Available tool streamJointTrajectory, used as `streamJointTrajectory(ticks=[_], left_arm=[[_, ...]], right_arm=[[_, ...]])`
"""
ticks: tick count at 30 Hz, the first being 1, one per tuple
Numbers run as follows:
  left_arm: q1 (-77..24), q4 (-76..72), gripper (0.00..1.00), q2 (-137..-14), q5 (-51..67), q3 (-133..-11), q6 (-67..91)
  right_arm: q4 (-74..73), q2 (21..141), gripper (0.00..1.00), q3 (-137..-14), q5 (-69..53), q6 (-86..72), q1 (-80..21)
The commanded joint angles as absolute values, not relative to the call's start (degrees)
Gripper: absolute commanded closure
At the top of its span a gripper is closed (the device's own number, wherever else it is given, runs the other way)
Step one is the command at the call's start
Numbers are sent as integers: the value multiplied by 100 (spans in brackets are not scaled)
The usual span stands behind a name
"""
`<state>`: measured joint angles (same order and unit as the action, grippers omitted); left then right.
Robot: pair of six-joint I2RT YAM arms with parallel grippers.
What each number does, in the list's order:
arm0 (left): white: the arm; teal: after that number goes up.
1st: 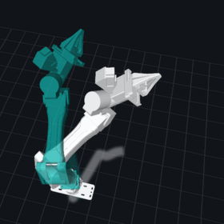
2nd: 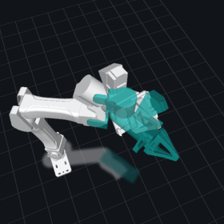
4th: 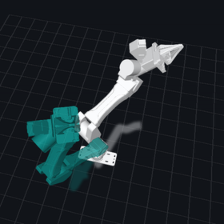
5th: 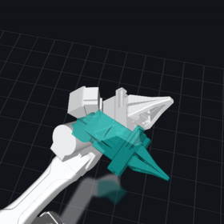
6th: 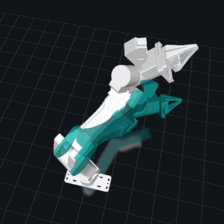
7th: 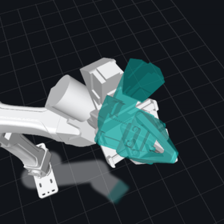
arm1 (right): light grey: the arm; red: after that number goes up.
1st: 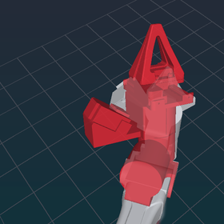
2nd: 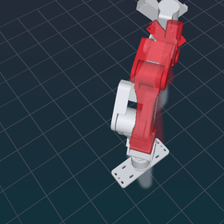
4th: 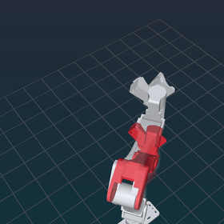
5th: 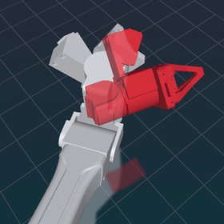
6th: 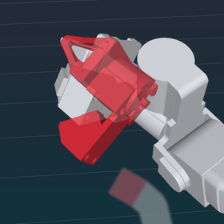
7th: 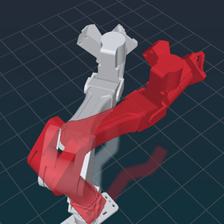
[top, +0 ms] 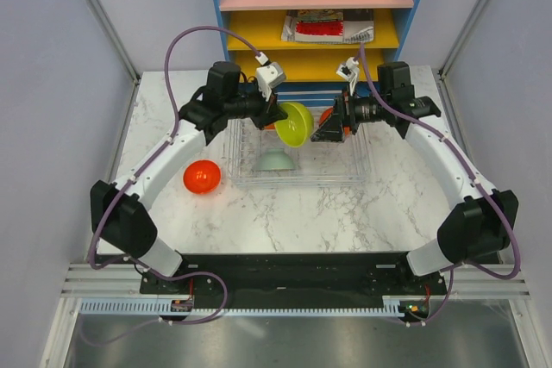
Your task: Load the bowls into the dish rack
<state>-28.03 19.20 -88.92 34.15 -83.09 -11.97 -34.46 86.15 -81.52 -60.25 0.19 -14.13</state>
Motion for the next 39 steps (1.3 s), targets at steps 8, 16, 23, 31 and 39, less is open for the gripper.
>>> streamJointTrajectory(ticks=[8, 16, 23, 31, 39], left_arm=[[-2812, 1635, 98, -9053, 2918, -8561, -958], [-2812, 1661, 98, -9070, 3129, -8631, -879], [-2813, 1687, 98, -9097, 3173, -8710, -853], [-2830, 1679, 98, -9097, 3173, -8763, -852], [-2830, 1714, 98, -9123, 3173, -8754, -870]], right_arm=[[-1082, 8394, 2, -7559, -5950, -1731, -1380], [-598, 8525, 2, -7488, -5827, -2012, -1389], [-334, 8648, 2, -7453, -5836, -2188, -1520], [-351, 8754, 2, -7427, -5801, -2197, -1705], [-325, 8701, 11, -7418, -5827, -2188, -1714]])
